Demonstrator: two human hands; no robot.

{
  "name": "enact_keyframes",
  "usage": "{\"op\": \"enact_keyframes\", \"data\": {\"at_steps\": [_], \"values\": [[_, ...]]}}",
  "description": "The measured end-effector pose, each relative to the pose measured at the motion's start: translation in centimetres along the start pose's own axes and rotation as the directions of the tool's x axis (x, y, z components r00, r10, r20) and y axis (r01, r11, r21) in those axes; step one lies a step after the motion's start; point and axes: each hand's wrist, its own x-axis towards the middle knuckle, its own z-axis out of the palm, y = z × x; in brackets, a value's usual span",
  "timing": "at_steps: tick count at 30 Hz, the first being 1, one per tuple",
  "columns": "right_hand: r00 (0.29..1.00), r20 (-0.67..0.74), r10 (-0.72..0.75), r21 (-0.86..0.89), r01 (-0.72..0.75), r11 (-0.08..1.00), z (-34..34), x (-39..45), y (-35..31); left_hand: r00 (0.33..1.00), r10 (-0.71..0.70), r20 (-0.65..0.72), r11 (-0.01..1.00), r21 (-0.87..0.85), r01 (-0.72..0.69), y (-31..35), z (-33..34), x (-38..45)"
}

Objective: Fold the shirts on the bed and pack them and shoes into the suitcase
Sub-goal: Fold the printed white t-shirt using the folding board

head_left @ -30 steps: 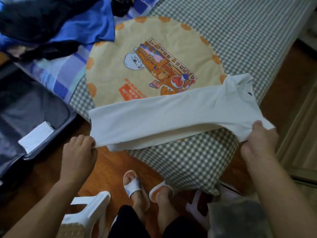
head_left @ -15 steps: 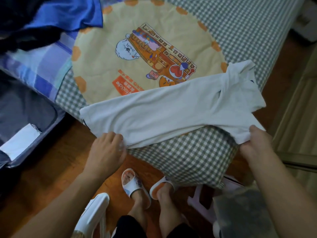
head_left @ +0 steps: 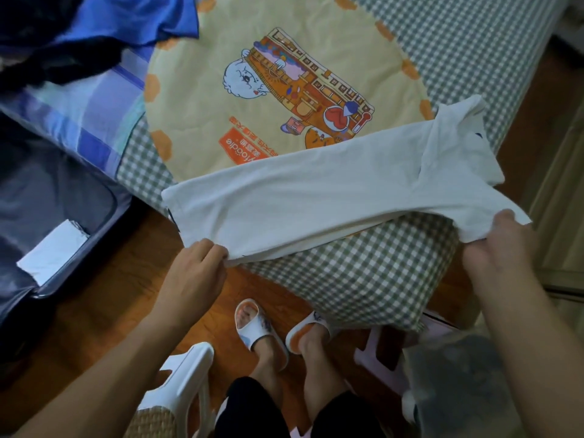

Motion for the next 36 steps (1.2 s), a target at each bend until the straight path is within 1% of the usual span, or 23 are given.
{"op": "enact_keyframes", "data": {"at_steps": [3, 5, 6, 7, 8, 9, 10, 11, 12, 13, 15, 16, 17, 19, 21, 24, 25, 27, 29, 31, 33, 35, 36], "values": [[0.996, -0.086, 0.035, -0.08, -0.042, 0.996, -1.2, 0.9, 1.0, 0.985, -0.039, 0.167, 0.994, 0.109, 0.021, 0.6, 0.4, -0.5], [0.983, -0.157, 0.092, -0.232, -0.127, 0.964, -2.8, 2.8, 2.6, 0.973, -0.191, 0.127, 0.976, 0.128, 0.175, 0.1, 0.1, 0.7], [0.974, -0.209, 0.084, -0.391, -0.162, 0.906, -3.1, 3.5, 2.9, 0.955, -0.293, 0.052, 0.954, 0.084, 0.288, -0.2, -0.5, 1.7], [0.966, -0.257, 0.016, -0.585, -0.169, 0.793, -2.6, 3.4, 2.7, 0.921, -0.389, -0.027, 0.921, 0.021, 0.39, -0.6, -1.2, 3.0], [0.963, -0.226, -0.151, -0.777, -0.084, 0.624, -1.4, 2.7, 2.2, 0.878, -0.473, -0.072, 0.881, -0.037, 0.471, -1.1, -1.9, 4.5], [0.947, -0.04, -0.32, -0.903, 0.103, 0.417, 0.3, 1.4, 1.7, 0.838, -0.542, -0.072, 0.84, -0.086, 0.536, -1.8, -2.6, 6.0], [0.893, 0.226, -0.39, -0.915, 0.332, 0.229, 2.5, 0.0, 1.4, 0.808, -0.588, -0.045, 0.806, -0.12, 0.58, -2.7, -3.1, 7.6], [0.811, 0.461, -0.359, -0.848, 0.522, 0.089, 4.9, -1.1, 1.4, 0.793, -0.609, -0.003, 0.787, -0.13, 0.603, -3.7, -3.6, 9.0], [0.714, 0.646, -0.272, -0.742, 0.67, -0.003, 7.4, -2.0, 1.7, 0.792, -0.609, 0.044, 0.784, -0.115, 0.61, -4.6, -4.0, 10.2], [0.609, 0.778, -0.158, -0.625, 0.776, -0.085, 9.9, -2.3, 2.2, 0.793, -0.603, 0.088, 0.789, -0.075, 0.609, -5.5, -4.4, 11.1], [0.437, 0.897, 0.063, -0.415, 0.883, -0.218, 14.3, -1.4, 3.7, 0.792, -0.582, 0.185, 0.811, 0.068, 0.58, -6.9, -4.7, 11.7], [0.389, 0.91, 0.144, -0.344, 0.902, -0.259, 16.1, -0.8, 4.5, 0.786, -0.573, 0.231, 0.818, 0.102, 0.566, -7.4, -4.9, 11.6], [0.355, 0.912, 0.205, -0.288, 0.912, -0.293, 17.7, -0.4, 5.3, 0.776, -0.57, 0.27, 0.818, 0.093, 0.568, -7.8, -4.9, 11.4], [0.344, 0.89, 0.299, -0.228, 0.904, -0.361, 19.8, -0.1, 5.9, 0.761, -0.561, 0.326, 0.793, -0.052, 0.607, -8.0, -5.2, 10.7], [0.354, 0.86, 0.367, -0.191, 0.891, -0.412, 20.5, 0.3, 6.0, 0.747, -0.559, 0.36, 0.733, -0.206, 0.648, -8.3, -5.3, 10.2], [0.333, 0.85, 0.409, -0.163, 0.904, -0.395, 20.7, 0.4, 5.5, 0.727, -0.531, 0.435, 0.697, -0.263, 0.666, -8.3, -5.4, 9.4], [0.322, 0.844, 0.43, -0.134, 0.901, -0.412, 20.9, 0.5, 5.4, 0.734, -0.532, 0.423, 0.676, -0.31, 0.669, -8.1, -5.6, 9.1], [0.3, 0.838, 0.456, -0.09, 0.9, -0.426, 21.1, 0.9, 5.1, 0.728, -0.585, 0.357, 0.561, -0.47, 0.681, -7.7, -6.8, 8.8], [0.291, 0.872, 0.394, -0.154, 0.926, -0.343, 21.9, 1.2, 4.8, 0.729, -0.638, 0.246, 0.498, -0.591, 0.635, -7.9, -9.1, 10.2], [0.299, 0.907, 0.298, -0.243, 0.947, -0.211, 23.4, 1.1, 4.6, 0.741, -0.664, 0.094, 0.559, -0.596, 0.576, -9.2, -11.3, 13.4], [0.319, 0.927, 0.195, -0.299, 0.946, -0.123, 25.8, 1.3, 4.8, 0.752, -0.657, -0.052, 0.661, -0.519, 0.542, -11.9, -13.1, 18.4], [0.337, 0.938, 0.076, -0.326, 0.936, -0.131, 28.2, 1.7, 5.5, 0.76, -0.634, -0.145, 0.725, -0.454, 0.518, -15.1, -14.1, 23.8], [0.369, 0.929, 0.002, -0.363, 0.915, -0.178, 29.3, 2.0, 6.0, 0.753, -0.635, -0.173, 0.734, -0.441, 0.517, -16.6, -14.3, 26.2]]}}
